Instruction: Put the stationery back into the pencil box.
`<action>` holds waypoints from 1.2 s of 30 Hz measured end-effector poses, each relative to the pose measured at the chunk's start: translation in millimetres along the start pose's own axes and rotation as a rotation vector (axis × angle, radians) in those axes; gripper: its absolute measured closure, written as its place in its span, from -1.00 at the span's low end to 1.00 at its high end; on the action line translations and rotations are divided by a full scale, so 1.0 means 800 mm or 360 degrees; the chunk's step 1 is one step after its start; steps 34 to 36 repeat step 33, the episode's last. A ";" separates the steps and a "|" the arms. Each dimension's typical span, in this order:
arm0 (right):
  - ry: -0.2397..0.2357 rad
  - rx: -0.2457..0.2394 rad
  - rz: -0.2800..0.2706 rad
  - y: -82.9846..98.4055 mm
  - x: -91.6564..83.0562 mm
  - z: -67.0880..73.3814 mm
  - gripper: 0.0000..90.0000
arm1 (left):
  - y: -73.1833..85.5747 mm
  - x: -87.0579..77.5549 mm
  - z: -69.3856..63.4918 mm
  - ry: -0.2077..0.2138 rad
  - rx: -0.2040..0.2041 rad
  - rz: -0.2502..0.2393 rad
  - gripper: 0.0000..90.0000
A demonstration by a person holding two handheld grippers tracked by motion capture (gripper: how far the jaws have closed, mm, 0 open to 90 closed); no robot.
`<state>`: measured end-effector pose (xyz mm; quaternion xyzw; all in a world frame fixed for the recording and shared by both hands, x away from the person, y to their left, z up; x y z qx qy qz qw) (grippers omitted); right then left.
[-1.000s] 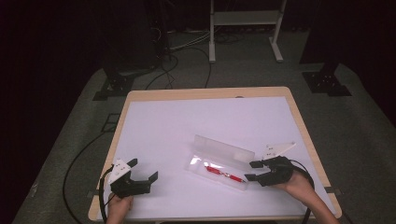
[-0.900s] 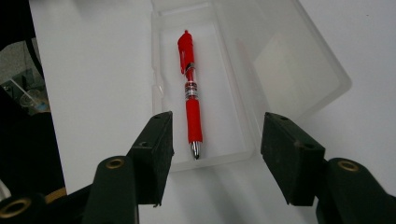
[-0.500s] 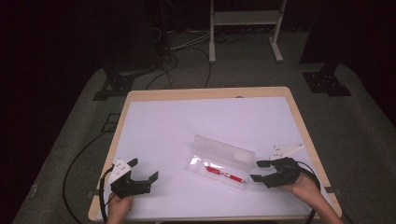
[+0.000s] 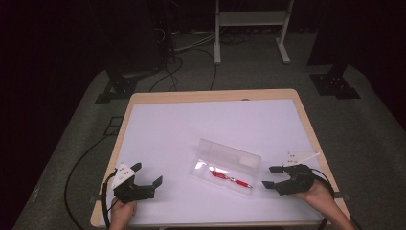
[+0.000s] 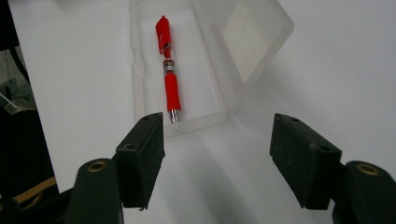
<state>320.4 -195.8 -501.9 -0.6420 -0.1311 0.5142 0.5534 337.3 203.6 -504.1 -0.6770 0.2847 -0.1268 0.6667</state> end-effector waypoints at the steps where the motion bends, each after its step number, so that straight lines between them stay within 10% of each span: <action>1: 0.0002 0.0011 -0.0004 0.001 -0.001 0.000 -0.24 | 0.000 0.000 0.000 0.0001 0.0002 0.0001 -1.00; 36: 0.0103 0.0177 -0.0119 0.047 -0.041 -0.013 -0.26 | 0.000 0.000 0.000 -0.0010 0.0002 0.0001 -1.00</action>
Point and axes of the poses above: each handheld gripper's, and its own axes: x roughly forward along the jaws, y roughly out of its underside, z roughly to its left, the point moved 10 cm from there along x, roughly forward along the jaws, and after that the axes turned 11 degrees about -z, right-handed, at the moved point
